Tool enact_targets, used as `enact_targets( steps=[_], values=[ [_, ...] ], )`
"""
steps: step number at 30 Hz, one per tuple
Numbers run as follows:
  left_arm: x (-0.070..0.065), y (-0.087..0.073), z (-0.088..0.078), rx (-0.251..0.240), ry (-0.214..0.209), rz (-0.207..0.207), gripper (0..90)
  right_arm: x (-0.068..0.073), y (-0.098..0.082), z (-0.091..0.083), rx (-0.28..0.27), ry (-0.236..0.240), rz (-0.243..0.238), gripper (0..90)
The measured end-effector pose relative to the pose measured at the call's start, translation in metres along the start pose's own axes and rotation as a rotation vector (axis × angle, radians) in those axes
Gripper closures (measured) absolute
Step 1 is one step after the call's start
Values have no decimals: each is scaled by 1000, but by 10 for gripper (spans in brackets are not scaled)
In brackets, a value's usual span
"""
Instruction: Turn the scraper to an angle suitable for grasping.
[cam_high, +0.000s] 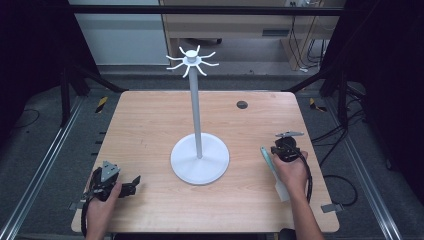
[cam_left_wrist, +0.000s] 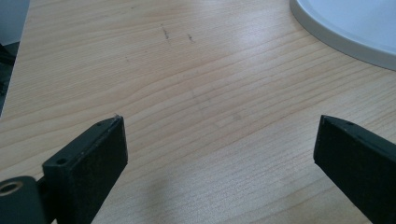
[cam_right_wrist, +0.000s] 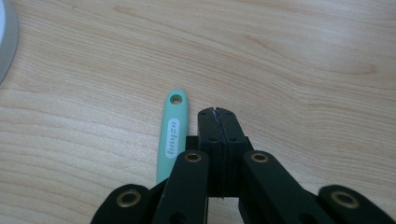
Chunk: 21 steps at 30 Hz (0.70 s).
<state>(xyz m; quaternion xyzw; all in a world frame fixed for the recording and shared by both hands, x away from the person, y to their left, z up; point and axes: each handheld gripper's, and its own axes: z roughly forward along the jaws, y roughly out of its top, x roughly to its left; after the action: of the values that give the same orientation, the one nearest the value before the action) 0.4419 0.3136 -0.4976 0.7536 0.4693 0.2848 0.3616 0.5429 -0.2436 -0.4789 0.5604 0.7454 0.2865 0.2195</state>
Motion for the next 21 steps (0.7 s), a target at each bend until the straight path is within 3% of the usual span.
enact_targets(
  steps=[10, 21],
  values=[
    [0, 0, -1, -7, 0, -11, 23, 1, -1, 6, 6, 16, 20, 900],
    [1, 0, -3, -17, 7, -15, 25, 6, -1, 13, 18, 22, -1, 900]
  ],
)
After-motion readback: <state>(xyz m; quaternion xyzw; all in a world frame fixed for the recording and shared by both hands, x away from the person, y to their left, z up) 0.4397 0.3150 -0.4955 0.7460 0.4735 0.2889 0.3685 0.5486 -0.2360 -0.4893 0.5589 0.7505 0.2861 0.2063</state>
